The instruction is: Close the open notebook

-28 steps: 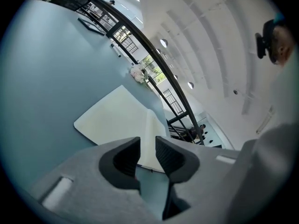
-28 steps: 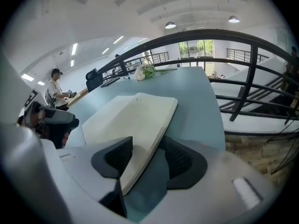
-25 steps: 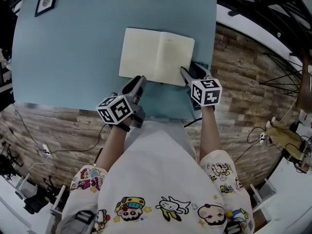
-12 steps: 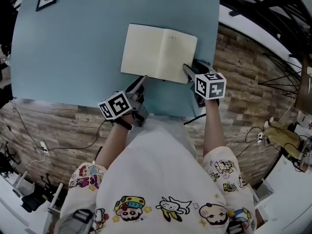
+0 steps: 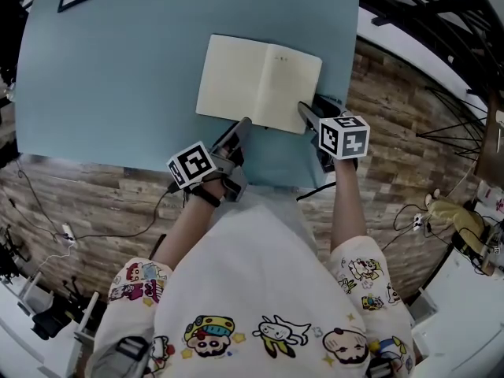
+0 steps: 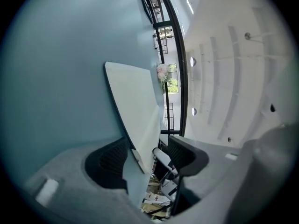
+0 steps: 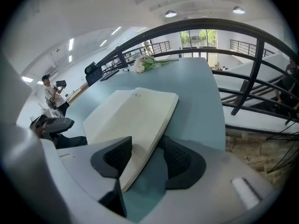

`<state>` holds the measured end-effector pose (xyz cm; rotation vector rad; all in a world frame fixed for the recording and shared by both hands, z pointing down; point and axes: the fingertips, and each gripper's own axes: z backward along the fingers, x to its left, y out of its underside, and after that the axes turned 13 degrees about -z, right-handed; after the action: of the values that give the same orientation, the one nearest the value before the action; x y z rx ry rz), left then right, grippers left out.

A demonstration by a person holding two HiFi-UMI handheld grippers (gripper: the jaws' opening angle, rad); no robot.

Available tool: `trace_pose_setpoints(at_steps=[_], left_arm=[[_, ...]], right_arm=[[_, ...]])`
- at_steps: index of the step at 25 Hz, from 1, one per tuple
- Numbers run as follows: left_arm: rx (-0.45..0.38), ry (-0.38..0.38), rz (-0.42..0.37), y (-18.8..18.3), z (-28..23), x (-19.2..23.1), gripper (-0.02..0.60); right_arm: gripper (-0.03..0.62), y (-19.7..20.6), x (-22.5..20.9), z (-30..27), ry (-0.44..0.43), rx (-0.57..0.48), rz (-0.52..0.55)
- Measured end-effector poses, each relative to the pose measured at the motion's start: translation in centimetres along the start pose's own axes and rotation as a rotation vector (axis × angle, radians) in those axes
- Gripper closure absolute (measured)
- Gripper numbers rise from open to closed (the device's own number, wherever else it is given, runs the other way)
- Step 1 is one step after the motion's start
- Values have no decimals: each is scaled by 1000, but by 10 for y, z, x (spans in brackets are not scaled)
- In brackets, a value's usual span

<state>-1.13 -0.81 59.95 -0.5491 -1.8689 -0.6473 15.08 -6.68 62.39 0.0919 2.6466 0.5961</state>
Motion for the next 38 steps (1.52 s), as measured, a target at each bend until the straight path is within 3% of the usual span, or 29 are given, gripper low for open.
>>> trace_pose_setpoints(at_steps=[5, 10, 16, 20, 24, 30, 38], left_arm=[[-68, 4, 40, -5, -1, 0, 310], [-115, 80, 108, -12, 0, -10, 287], [-185, 101, 128, -29, 8, -11, 287], [-220, 62, 97, -37, 14, -7, 287], [-247, 20, 7, -58, 25, 7, 287], [-263, 43, 44, -68, 21, 4, 302], [-286, 62, -36, -105, 19, 4, 337]], right_arm=[[368, 1, 1, -1, 0, 16, 19], [368, 1, 1, -1, -6, 28, 50], [368, 3, 0, -2, -13, 31, 58], [368, 3, 0, -2, -19, 36, 63], [370, 2, -1, -1, -21, 36, 63], [372, 1, 1, -1, -23, 37, 56], [372, 2, 0, -1, -23, 35, 51]])
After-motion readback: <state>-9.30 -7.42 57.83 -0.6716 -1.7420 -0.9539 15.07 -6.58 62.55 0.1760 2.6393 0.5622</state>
